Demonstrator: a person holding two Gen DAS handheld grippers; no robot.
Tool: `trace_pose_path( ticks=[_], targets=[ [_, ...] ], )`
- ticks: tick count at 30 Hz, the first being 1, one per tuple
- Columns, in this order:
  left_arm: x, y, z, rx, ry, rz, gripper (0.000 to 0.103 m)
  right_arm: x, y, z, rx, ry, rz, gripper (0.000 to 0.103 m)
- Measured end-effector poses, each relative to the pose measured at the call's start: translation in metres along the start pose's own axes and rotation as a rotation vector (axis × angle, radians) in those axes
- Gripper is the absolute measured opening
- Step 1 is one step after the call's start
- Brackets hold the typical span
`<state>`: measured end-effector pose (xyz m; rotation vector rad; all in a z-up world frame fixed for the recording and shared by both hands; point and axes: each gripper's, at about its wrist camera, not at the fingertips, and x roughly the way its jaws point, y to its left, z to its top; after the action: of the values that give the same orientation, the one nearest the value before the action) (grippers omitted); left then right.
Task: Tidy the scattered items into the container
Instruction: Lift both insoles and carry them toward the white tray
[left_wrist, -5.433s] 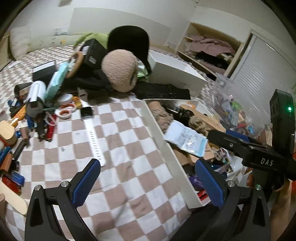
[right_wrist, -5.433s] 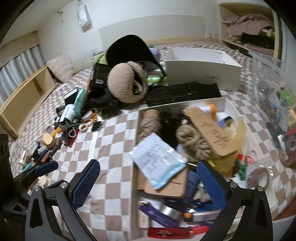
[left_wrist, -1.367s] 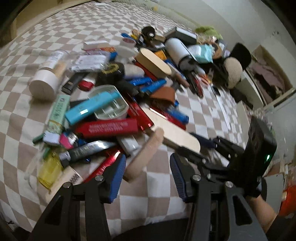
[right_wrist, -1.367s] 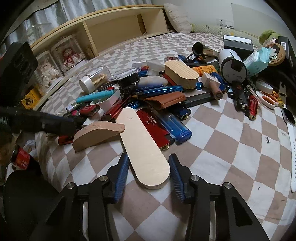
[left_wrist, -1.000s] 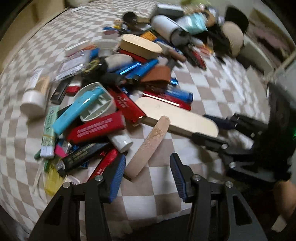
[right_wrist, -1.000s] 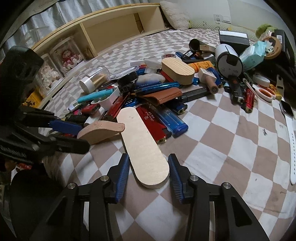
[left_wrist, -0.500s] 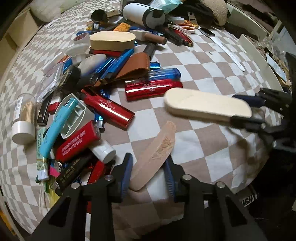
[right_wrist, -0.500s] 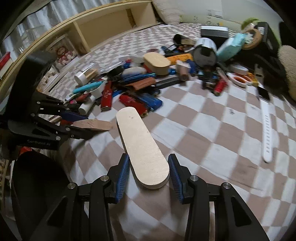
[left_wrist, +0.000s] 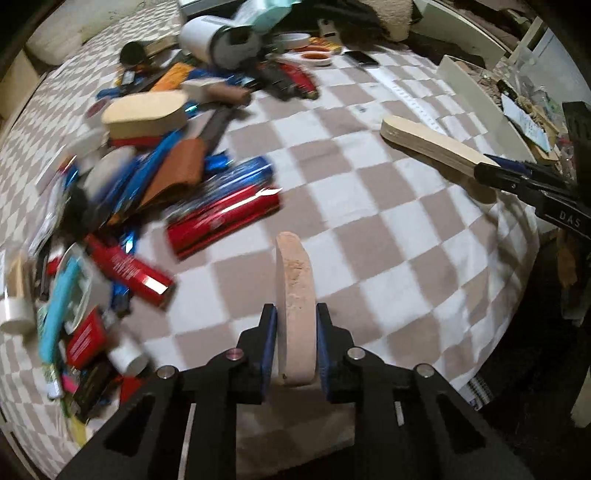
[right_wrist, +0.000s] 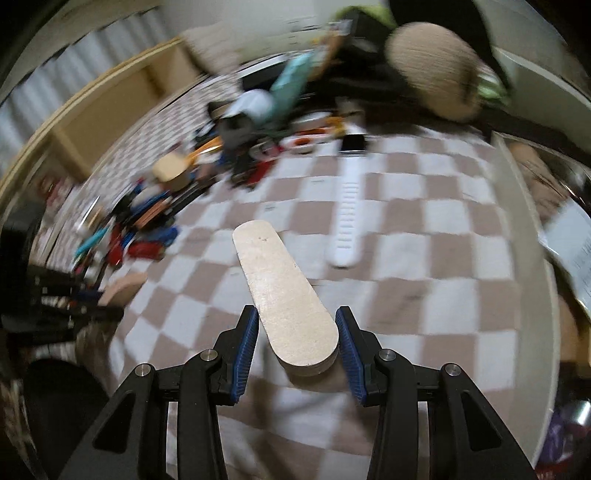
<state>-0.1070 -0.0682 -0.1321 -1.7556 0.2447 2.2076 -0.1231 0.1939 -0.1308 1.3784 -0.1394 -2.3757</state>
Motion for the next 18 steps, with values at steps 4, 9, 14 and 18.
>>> trace_pose_path(
  ticks=[4,9,14,18],
  targets=[
    [0.007,-0.018,0.02,0.014,-0.015,-0.032,0.02,-0.004,-0.016,-0.005,0.068,0.009,-0.008,0.044],
    [0.017,-0.037,0.04,0.02,-0.059,-0.044,0.02,-0.001,-0.013,-0.011,0.068,0.031,0.012,0.044],
    [0.021,-0.054,0.036,0.003,-0.109,-0.028,0.02,0.007,-0.009,-0.01,0.039,0.034,-0.022,0.044],
    [0.025,-0.061,0.032,-0.006,-0.159,0.0,0.02,0.015,-0.003,-0.004,-0.013,0.032,-0.057,0.05]
  ],
)
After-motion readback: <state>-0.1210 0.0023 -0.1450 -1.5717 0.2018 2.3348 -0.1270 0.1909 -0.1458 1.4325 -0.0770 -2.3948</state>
